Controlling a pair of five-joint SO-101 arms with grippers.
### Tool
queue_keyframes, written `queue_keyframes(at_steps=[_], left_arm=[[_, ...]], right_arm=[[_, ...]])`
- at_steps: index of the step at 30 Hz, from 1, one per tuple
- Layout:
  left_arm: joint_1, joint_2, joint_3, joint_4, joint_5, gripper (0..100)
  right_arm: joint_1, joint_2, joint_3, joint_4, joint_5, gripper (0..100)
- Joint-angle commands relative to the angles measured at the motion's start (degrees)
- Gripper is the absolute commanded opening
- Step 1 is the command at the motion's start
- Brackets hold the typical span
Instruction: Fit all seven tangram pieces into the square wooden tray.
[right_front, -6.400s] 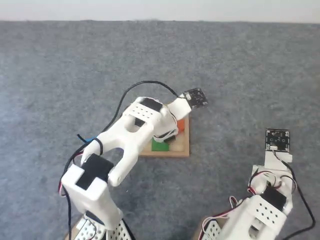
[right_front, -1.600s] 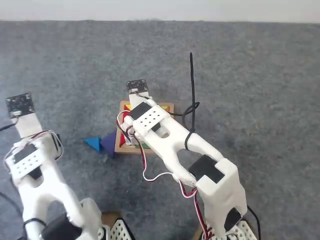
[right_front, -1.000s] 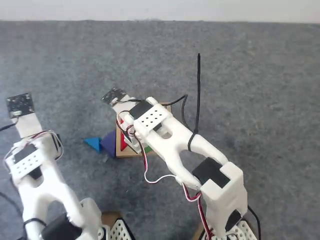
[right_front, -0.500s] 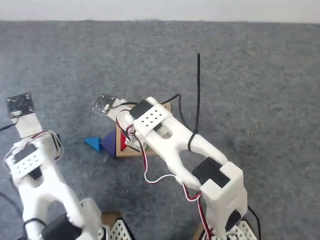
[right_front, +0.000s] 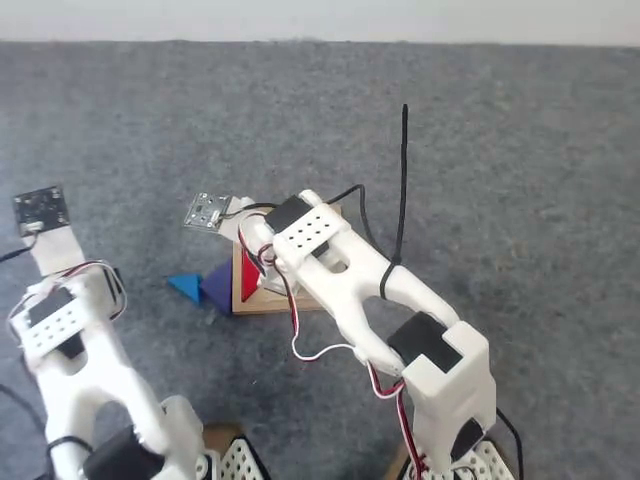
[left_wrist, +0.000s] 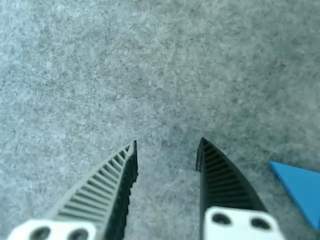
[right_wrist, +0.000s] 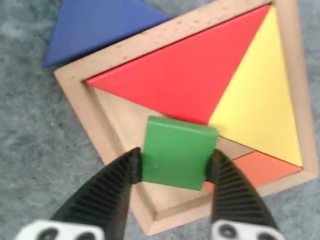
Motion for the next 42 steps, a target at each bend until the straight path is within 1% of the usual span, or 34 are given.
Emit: queue_keyframes(at_steps=[1, 5, 13, 15, 17, 20, 23, 25, 27, 30, 33, 36, 42], left_arm=[[0.53, -0.26, -1.71, 0.53, -0.62, 18], [0.53, -0.26, -1.71, 0.53, -0.62, 18], [0.53, -0.26, -1.71, 0.53, -0.62, 18], [0.44, -0.26, -1.63, 0.53, -0.62, 18], [0.44, -0.26, -1.63, 0.53, -0.62, 18], [0.53, -0.26, -1.63, 0.53, -0.62, 18], [0.53, -0.26, -1.63, 0.44, -0.62, 18], [0.53, -0.26, -1.63, 0.44, -0.62, 18], [0.53, -0.18, -1.63, 0.44, -0.62, 18], [0.62, -0.18, -1.63, 0.35, -0.62, 18], [0.62, -0.18, -1.63, 0.35, -0.62, 18], [0.62, -0.26, -1.10, 0.26, -0.62, 18], [0.53, -0.26, -1.10, 0.26, -0.62, 18]], right_arm=[[0.48, -3.65, -1.14, -1.01, 0.79, 24.8], [0.31, -3.74, -1.14, -0.84, 0.70, 24.8], [-3.12, -4.44, 1.85, 0.22, 0.53, 24.9], [-1.80, -5.23, 1.49, 0.40, -0.70, 24.9], [1.63, -7.96, 1.49, 0.04, -3.60, 25.0], [6.29, -14.81, 2.20, 0.22, -6.42, 25.0], [8.92, -22.73, 6.77, -0.31, -7.38, 24.7], [9.54, -26.07, 12.57, -1.54, -8.62, 20.9], [9.98, -26.77, 18.99, -3.82, -10.02, 13.0], [10.15, -25.89, 27.25, -10.95, -10.64, 4.1], [9.19, -25.01, 30.51, -15.25, -11.60, 4.6], [7.52, -23.87, 30.42, -15.60, -12.22, 6.3], [4.70, -20.00, 30.24, -17.80, -12.22, 6.3]])
